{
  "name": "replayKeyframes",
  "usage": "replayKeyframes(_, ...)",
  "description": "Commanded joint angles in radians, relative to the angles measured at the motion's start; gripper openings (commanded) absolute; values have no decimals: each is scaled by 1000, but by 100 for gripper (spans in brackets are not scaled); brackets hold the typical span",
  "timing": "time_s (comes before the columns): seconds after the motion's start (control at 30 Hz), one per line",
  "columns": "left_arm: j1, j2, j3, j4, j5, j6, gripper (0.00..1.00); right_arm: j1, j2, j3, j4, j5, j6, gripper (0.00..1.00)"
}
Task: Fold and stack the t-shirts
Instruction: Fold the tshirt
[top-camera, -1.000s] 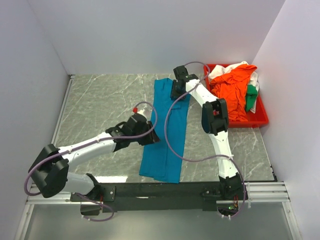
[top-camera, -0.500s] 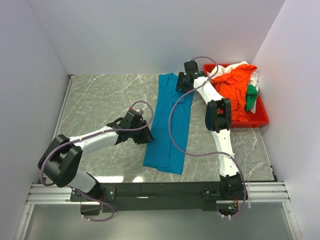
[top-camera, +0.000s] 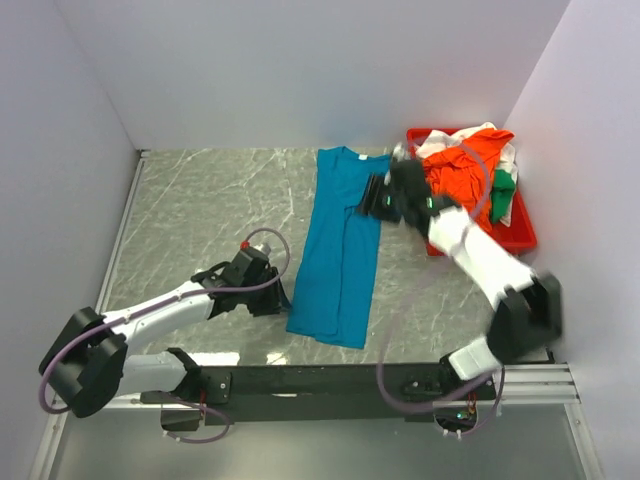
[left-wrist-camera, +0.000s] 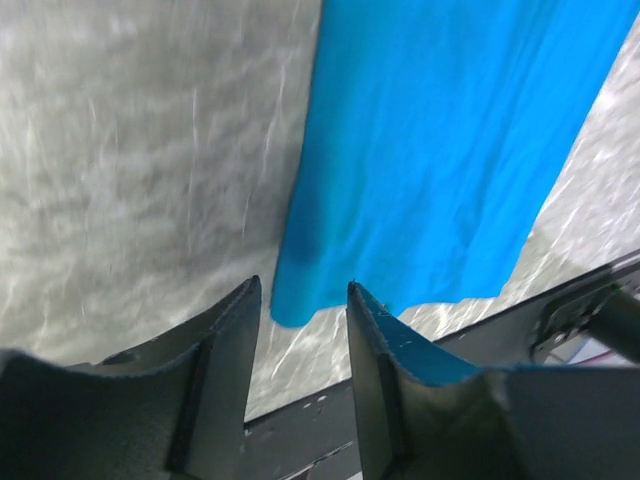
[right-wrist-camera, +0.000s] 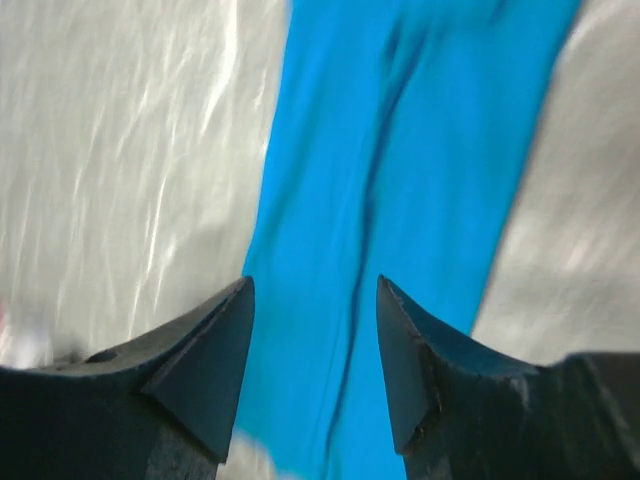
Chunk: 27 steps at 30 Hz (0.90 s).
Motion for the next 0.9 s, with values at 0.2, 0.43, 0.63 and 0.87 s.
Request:
replayKeyframes(0.2, -90, -34, -37, -26, -63, -10, 50, 242, -555, -749, 96, -67, 278, 56)
replayKeyframes(0.43, -123, 29, -9, -12, -88, 3, 50, 377, -643, -936, 82, -90, 384, 54)
replayKeyframes(0.63, -133, 40, 6, -12, -105, 12, 50, 432, -630, -981, 108, -104, 436, 54)
replayKeyframes(0.87, -144, 67, -15, 40, -85, 27, 48, 432, -643, -1045, 187, -109, 517, 50)
